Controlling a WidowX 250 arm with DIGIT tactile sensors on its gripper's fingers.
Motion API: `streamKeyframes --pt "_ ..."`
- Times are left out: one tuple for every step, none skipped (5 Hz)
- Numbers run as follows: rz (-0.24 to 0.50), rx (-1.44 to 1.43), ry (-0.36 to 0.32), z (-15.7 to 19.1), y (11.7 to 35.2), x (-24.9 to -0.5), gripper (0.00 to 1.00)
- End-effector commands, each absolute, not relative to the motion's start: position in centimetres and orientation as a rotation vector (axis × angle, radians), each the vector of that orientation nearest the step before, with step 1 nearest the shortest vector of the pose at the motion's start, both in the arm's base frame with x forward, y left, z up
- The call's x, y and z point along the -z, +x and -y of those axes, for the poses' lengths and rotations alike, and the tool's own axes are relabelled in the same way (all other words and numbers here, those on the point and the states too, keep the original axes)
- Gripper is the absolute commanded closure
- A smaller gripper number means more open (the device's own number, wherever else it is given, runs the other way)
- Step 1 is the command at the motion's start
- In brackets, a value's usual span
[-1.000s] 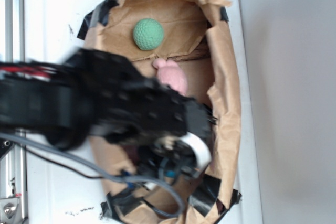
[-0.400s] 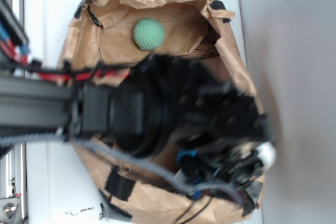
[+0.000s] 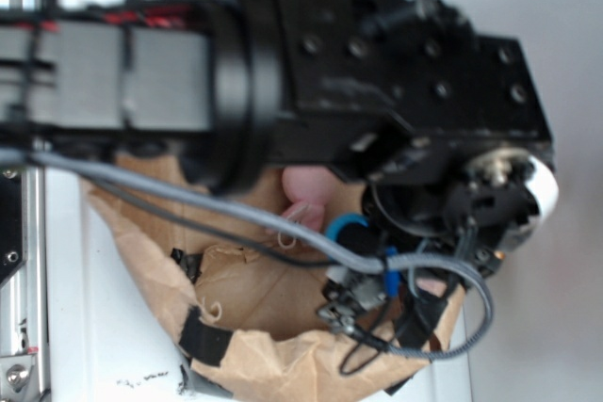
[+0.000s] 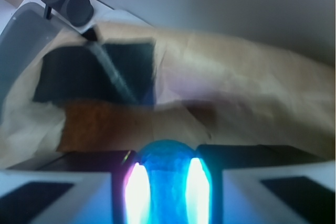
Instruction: Grab the blue ball.
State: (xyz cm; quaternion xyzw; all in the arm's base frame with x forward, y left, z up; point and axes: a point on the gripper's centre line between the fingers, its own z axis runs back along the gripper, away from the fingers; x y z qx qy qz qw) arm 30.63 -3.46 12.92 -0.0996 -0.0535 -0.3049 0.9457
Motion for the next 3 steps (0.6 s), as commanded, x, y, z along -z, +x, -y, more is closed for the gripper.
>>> streamKeyframes --pt "0.134 0.332 -0.079 -3.2 29.3 -18.8 1.00" --pt "0.233 0.329 -0.066 -5.7 27.4 -20.2 1.00" --pt "0.326 0.344 0.003 -5.6 26.2 -20.0 1.00"
